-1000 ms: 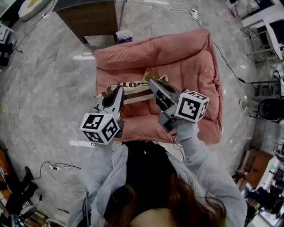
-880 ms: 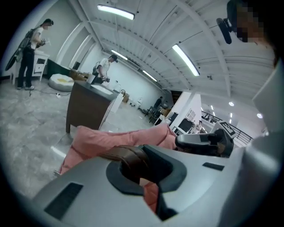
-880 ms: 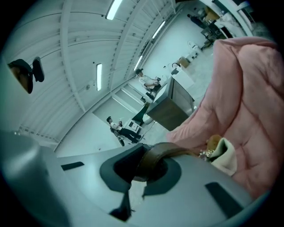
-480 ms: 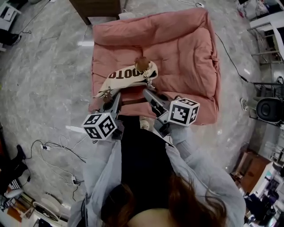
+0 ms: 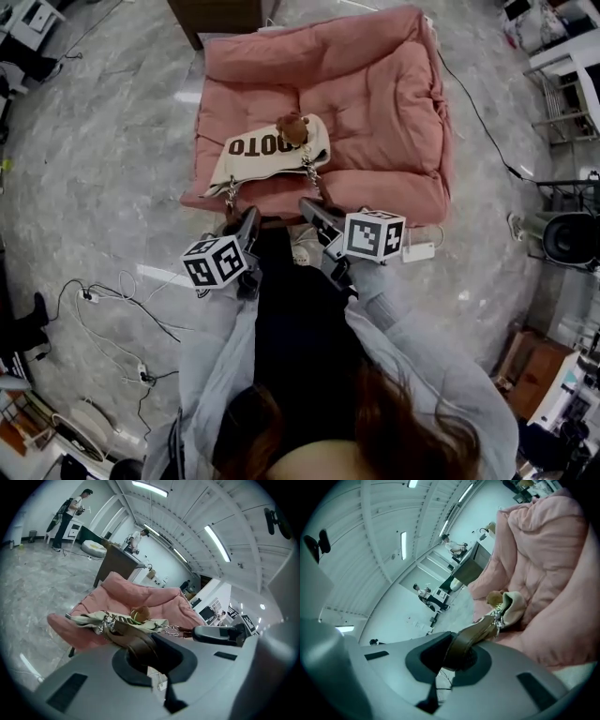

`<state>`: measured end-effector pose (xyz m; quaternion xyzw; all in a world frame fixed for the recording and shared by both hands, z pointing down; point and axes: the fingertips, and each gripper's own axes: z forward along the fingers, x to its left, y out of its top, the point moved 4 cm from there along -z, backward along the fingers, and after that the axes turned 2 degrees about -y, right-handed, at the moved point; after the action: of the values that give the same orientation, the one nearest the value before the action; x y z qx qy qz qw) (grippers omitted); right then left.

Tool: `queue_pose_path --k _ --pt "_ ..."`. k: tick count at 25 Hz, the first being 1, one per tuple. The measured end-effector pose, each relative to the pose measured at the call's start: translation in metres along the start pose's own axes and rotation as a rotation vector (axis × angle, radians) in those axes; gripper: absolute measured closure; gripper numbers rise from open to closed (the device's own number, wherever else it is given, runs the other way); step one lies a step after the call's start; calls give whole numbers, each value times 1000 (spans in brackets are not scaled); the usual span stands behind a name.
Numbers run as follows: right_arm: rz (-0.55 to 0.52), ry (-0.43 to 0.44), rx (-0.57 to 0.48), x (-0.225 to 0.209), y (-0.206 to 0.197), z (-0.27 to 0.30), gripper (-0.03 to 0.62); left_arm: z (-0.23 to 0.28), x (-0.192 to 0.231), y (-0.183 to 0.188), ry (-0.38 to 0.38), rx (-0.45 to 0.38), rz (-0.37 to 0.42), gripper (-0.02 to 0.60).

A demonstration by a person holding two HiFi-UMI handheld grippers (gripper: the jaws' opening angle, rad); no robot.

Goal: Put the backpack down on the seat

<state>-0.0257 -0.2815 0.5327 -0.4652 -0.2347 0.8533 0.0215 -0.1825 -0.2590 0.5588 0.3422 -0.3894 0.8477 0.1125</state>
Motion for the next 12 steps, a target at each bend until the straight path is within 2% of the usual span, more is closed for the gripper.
queue_pose_path --k 8,12 --pt "-9 -59 10 -16 -41 -20 585 -7 3 -58 32 64 -34 566" --pt "-2 -100 28 -32 -71 -28 585 -4 10 -94 61 123 -11 566"
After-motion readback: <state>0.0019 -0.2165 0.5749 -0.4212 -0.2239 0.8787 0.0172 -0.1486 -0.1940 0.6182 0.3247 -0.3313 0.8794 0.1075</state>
